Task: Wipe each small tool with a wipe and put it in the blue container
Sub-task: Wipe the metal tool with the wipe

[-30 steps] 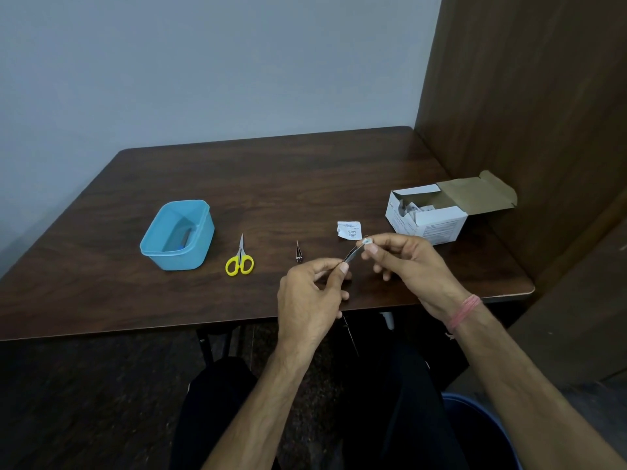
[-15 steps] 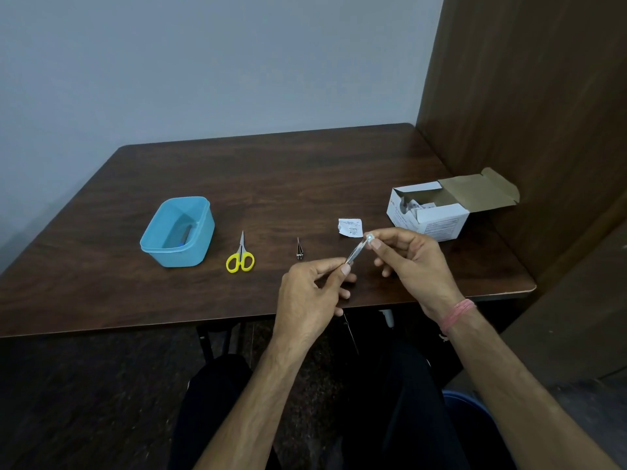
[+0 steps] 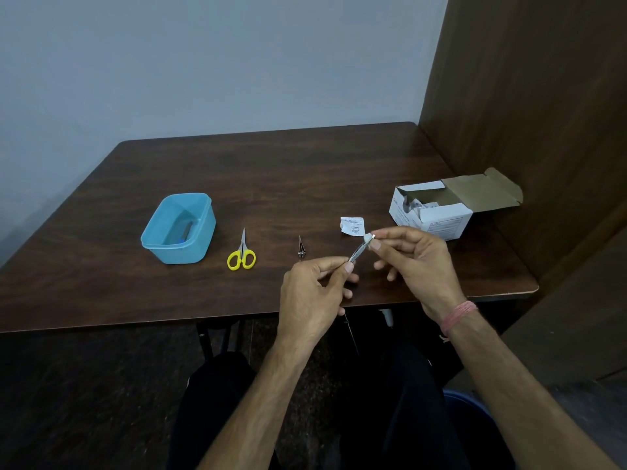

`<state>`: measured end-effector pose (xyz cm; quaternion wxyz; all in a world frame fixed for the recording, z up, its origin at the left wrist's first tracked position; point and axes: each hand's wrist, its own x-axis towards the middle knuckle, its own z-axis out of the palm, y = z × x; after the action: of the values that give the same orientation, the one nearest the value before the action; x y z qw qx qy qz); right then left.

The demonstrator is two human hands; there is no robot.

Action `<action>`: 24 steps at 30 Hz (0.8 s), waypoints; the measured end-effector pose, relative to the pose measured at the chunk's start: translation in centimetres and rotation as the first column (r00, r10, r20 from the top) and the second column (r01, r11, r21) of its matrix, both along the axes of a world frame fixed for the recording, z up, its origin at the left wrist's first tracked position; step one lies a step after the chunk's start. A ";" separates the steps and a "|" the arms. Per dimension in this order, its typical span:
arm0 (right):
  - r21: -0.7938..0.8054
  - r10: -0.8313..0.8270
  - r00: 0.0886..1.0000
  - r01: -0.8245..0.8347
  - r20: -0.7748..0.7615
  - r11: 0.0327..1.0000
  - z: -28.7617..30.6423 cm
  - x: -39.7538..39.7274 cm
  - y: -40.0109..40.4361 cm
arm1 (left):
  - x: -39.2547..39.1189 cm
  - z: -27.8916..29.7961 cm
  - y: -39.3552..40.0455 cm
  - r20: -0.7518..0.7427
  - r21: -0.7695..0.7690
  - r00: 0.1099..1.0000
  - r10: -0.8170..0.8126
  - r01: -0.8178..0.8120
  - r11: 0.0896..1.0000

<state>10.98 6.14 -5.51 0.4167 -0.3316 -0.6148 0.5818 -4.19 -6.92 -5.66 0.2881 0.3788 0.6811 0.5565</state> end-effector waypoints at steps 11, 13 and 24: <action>0.026 0.039 0.999 -0.039 -0.005 0.999 -0.4 0.2 0.5 | 0.1 0.1 0.1 -0.008 -0.015 1.000 0.012 -0.012 1.000; 0.025 0.044 0.999 -0.044 0.001 0.999 -0.5 0.2 0.6 | 0.1 0.1 0.1 -0.014 -0.014 1.000 0.015 -0.015 1.000; -0.094 0.206 0.978 -0.209 -0.039 0.973 0.2 0.8 1.3 | 0.3 0.5 -0.1 -0.022 -0.017 0.999 0.025 -0.026 1.000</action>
<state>11.79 7.41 -5.32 0.3456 -0.2771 -0.6109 0.6562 -3.86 -7.00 -5.17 0.2767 0.3736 0.6936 0.5502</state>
